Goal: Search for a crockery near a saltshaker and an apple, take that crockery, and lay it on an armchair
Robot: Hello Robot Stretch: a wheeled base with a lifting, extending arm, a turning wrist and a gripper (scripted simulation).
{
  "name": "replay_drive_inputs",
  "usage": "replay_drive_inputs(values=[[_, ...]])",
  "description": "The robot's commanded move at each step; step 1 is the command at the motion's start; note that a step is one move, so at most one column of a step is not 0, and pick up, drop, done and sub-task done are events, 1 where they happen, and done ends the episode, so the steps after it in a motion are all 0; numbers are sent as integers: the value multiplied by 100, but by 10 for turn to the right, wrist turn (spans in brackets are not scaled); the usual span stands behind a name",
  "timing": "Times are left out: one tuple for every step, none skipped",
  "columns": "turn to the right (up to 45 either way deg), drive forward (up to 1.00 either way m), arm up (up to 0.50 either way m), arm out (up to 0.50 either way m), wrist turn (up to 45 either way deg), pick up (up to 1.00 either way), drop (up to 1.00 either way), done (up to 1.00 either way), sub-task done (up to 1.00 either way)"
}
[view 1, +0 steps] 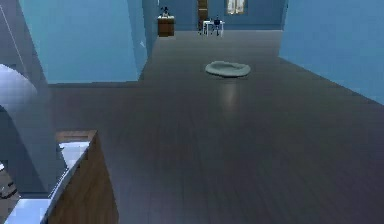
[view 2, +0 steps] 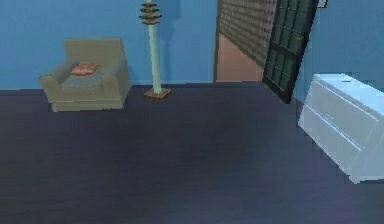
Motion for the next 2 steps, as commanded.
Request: replay_drive_inputs(values=[[0, 100, 0, 0, 0, 0, 0, 0, 0], [0, 100, 0, 0, 0, 0, 0, 0, 0]])
